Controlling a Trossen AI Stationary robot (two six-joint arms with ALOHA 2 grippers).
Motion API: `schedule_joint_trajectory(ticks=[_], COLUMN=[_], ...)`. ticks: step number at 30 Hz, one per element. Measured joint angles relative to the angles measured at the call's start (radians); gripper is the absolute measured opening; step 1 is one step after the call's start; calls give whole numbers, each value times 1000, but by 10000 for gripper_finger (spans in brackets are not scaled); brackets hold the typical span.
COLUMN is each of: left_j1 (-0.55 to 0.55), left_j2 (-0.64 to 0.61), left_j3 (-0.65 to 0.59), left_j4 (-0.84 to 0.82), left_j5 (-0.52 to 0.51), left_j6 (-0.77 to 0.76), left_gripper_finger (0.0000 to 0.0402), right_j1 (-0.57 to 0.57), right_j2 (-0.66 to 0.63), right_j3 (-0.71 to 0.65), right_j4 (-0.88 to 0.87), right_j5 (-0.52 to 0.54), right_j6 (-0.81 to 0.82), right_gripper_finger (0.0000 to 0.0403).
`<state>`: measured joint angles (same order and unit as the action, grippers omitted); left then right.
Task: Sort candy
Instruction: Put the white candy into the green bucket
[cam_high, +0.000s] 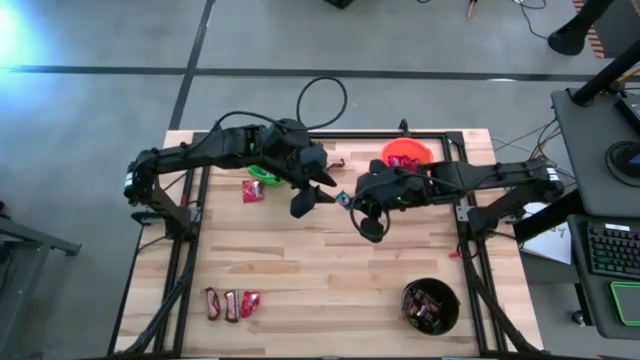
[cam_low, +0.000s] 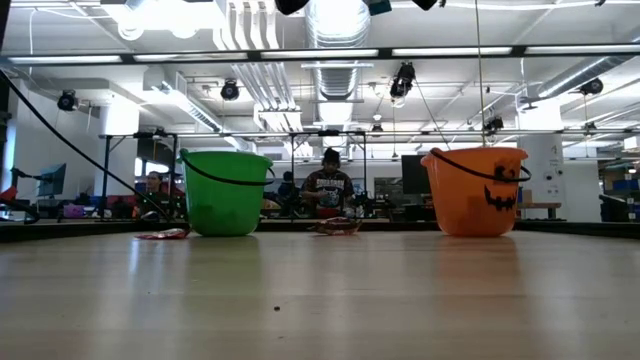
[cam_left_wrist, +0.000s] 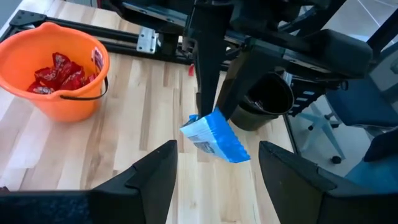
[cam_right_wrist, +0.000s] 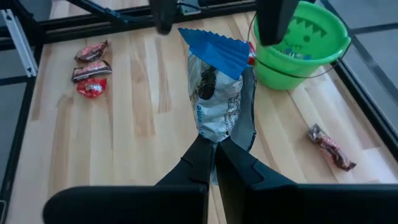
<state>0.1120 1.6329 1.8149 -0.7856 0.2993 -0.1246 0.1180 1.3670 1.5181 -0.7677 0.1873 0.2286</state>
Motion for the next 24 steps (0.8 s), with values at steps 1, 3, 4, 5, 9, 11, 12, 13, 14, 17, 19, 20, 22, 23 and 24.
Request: schedule_joint_trajectory(ticks=[1, 3, 4, 5, 9, 11, 12, 13, 14, 17, 19, 20, 22, 23, 24], left_j1=[0, 0, 0, 0, 0, 0, 0, 0, 0, 0, 0, 0, 0, 0, 0], left_j2=[0, 0, 0, 0, 0, 0, 0, 0, 0, 0, 0, 0, 0, 0, 0], left_j3=[0, -2, -2, -2, -3, -4, -5, -5, -5, -5, -5, -5, -5, -5, -5], left_j4=[1, 1, 1, 1, 1, 0, 0, 0, 1, 1, 0, 1, 1, 1, 1], left_j5=[0, 0, 0, 0, 0, 0, 0, 0, 0, -2, -3, -3, -20, -31, -38], left_j6=[0, 0, 0, 0, -1, 0, 0, 0, 0, 0, 5, 9, 21, 34, 47], left_gripper_finger=[208, 208, 208, 208, 208, 208, 208, 208, 208, 208, 208, 207, 203, 199, 193], right_j1=[-1, -6, -8, -9, -19, -20, -21, -21, -21, -20, -20, -20, -20, -20, -20], right_j2=[3, 5, 6, 6, 6, 6, 6, 6, 6, 8, 8, 9, 10, 10, 10], right_j3=[2, 5, 6, 6, 13, 13, 13, 13, 13, 13, 13, 13, 13, 13, 13], right_j4=[0, 1, 2, 0, 27, 60, 68, 72, 76, 77, 81, 89, 111, 112, 112], right_j5=[0, 1, 0, 1, 0, -1, -1, -1, -1, -2, -3, -3, -3, -3, -3], right_j6=[-2, -2, -2, -2, -3, -4, -5, -5, -5, -4, -3, -3, -2, -1, -1], right_gripper_finger=[9, 9, 9, 9, 9, 9, 9, 9, 9, 9, 9, 9, 9, 9, 9])
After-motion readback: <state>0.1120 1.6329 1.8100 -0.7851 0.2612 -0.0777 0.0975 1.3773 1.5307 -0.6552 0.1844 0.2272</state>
